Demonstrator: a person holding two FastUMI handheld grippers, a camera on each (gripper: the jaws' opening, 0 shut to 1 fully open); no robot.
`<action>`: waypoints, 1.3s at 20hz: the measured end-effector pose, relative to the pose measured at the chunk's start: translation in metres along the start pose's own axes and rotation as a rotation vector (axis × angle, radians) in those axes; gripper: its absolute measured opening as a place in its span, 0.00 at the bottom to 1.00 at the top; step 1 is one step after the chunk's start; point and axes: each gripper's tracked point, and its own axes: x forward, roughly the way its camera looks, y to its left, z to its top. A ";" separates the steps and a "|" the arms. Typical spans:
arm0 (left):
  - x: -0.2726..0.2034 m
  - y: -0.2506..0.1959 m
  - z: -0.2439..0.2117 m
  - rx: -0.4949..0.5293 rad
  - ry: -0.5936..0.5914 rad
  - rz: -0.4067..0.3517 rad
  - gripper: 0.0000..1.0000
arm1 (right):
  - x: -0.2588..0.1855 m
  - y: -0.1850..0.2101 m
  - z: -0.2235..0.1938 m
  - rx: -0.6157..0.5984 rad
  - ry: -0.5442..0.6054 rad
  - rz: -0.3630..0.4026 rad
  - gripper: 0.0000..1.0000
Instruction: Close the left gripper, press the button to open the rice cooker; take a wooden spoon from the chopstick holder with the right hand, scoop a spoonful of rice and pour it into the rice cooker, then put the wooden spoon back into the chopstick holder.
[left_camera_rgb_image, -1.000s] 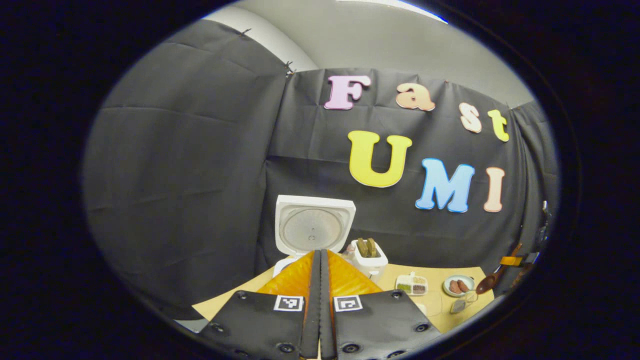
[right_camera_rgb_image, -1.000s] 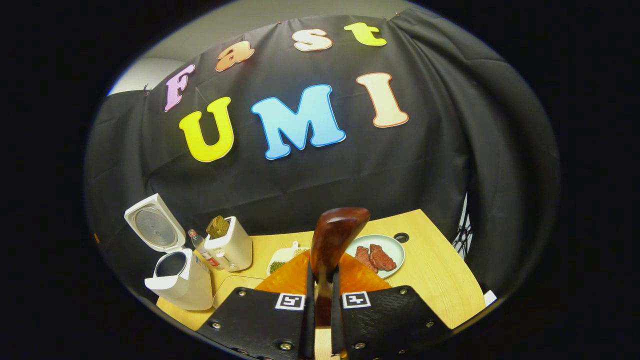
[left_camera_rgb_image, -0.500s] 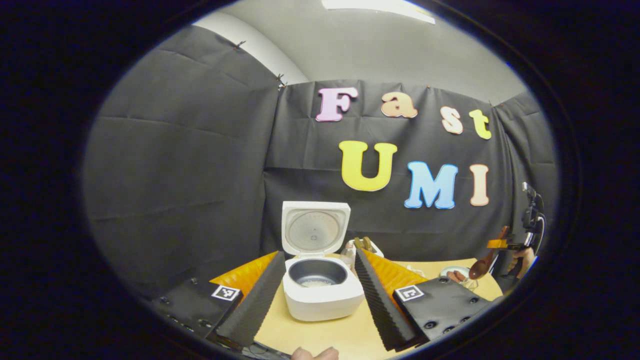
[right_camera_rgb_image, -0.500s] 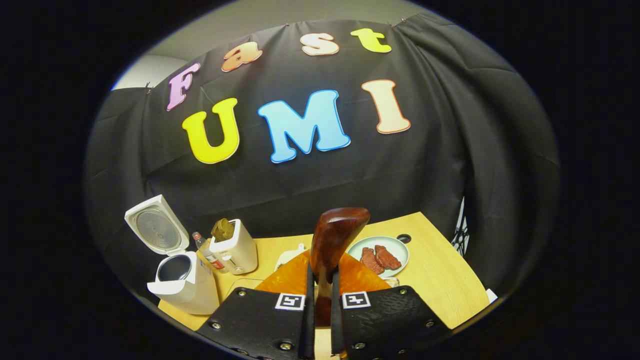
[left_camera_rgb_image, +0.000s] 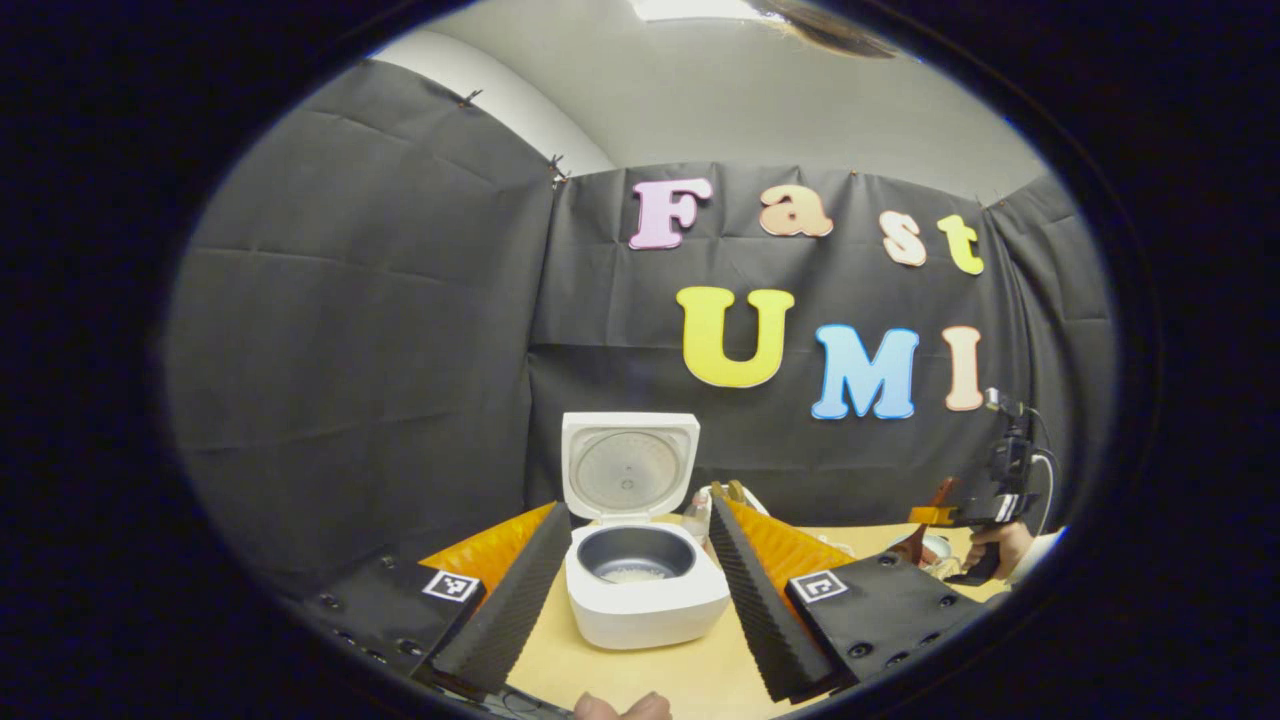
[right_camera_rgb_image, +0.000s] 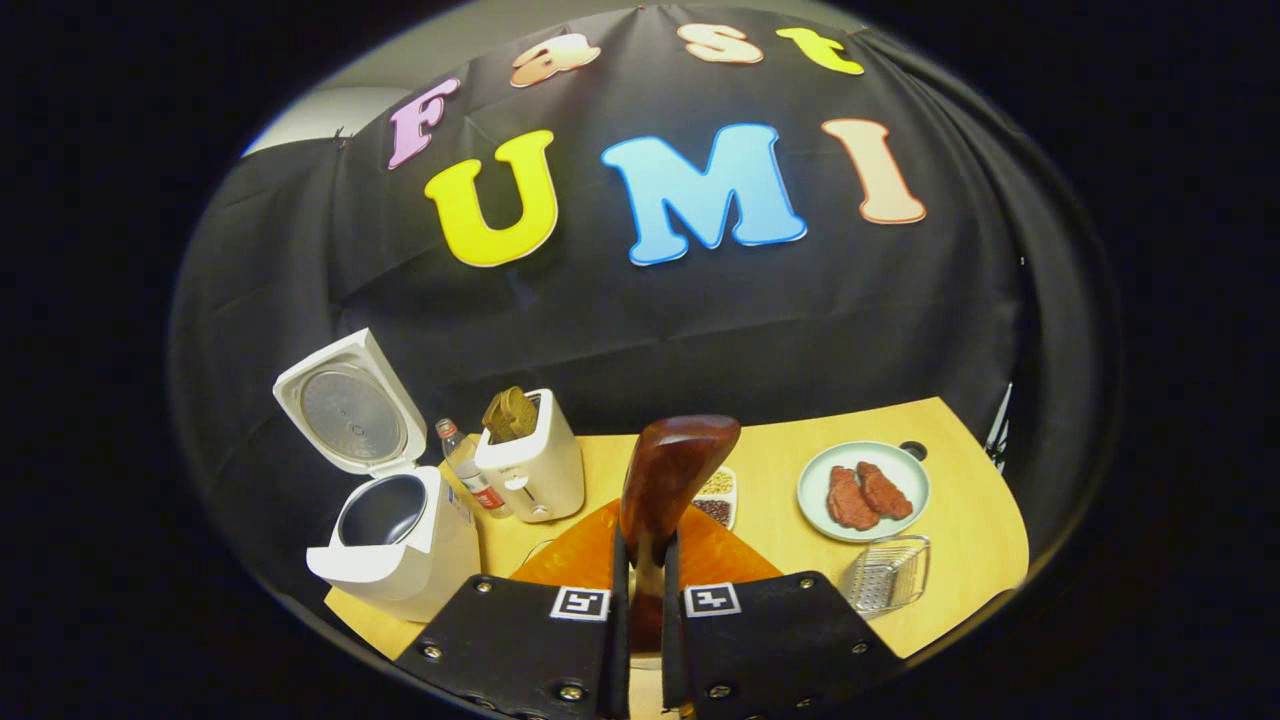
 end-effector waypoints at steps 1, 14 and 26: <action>0.003 0.001 0.001 0.001 0.003 0.010 0.96 | 0.013 0.005 -0.009 -0.018 0.023 0.006 0.13; 0.027 0.008 -0.024 -0.008 0.062 0.110 0.96 | 0.075 0.024 -0.113 -0.238 0.228 0.041 0.13; 0.034 0.004 -0.007 0.022 0.044 0.106 0.95 | 0.083 0.030 -0.118 0.398 0.276 0.072 0.13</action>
